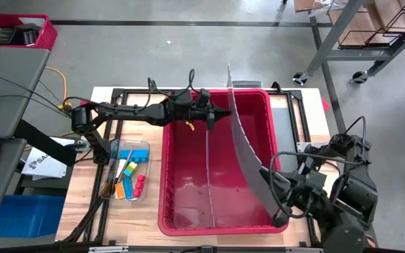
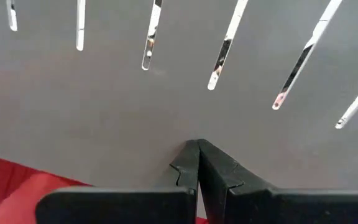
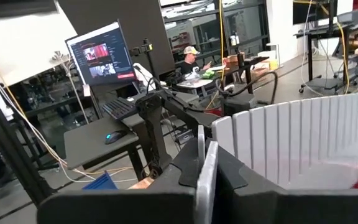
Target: Sort Items/Unsort Items
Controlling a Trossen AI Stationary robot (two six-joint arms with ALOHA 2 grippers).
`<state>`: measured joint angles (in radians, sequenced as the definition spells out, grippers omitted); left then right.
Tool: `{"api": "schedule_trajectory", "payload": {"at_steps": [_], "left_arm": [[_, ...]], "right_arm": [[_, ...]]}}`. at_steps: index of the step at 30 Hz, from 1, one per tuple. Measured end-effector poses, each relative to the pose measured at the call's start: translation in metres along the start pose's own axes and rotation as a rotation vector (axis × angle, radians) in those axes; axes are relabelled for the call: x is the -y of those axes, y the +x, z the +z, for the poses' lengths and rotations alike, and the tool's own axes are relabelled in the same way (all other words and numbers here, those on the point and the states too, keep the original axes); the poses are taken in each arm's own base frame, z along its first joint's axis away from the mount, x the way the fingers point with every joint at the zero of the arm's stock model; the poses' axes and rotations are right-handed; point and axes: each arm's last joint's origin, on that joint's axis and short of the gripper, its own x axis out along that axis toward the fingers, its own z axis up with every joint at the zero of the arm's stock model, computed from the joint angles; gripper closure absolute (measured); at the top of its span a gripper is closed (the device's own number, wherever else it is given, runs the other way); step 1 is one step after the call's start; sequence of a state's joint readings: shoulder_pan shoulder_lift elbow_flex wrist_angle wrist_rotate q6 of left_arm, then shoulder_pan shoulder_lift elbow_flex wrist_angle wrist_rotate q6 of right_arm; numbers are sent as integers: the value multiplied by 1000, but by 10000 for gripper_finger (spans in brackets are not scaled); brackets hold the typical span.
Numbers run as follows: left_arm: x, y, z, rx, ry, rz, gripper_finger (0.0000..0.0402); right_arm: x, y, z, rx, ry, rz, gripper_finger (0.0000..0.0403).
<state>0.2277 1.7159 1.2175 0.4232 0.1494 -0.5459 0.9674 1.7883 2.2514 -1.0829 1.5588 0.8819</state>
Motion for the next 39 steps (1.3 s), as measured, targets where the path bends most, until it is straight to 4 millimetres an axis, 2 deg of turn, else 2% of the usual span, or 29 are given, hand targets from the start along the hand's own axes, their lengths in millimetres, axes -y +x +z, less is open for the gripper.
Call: {"api": "schedule_trajectory", "payload": {"at_steps": [4, 10, 15, 21, 28, 39], "left_arm": [[-1, 16, -10, -39, 1, -3, 402], [4, 40, -2, -12, 6, -37, 402], [4, 53, -2, -75, 33, -42, 402], [4, 50, -2, -134, 88, -12, 402], [6, 37, 9, -181, 136, 21, 402], [5, 32, 17, -153, 156, 32, 402]], "right_arm": [[2, 2, -3, -19, 16, 8, 403], [3, 6, -4, -52, 7, 22, 403], [4, 6, -5, -54, -15, 23, 403], [12, 6, -10, -82, 37, 22, 403], [16, 8, -12, -104, 47, 17, 403], [17, 16, -12, -93, 54, -8, 403]]}}
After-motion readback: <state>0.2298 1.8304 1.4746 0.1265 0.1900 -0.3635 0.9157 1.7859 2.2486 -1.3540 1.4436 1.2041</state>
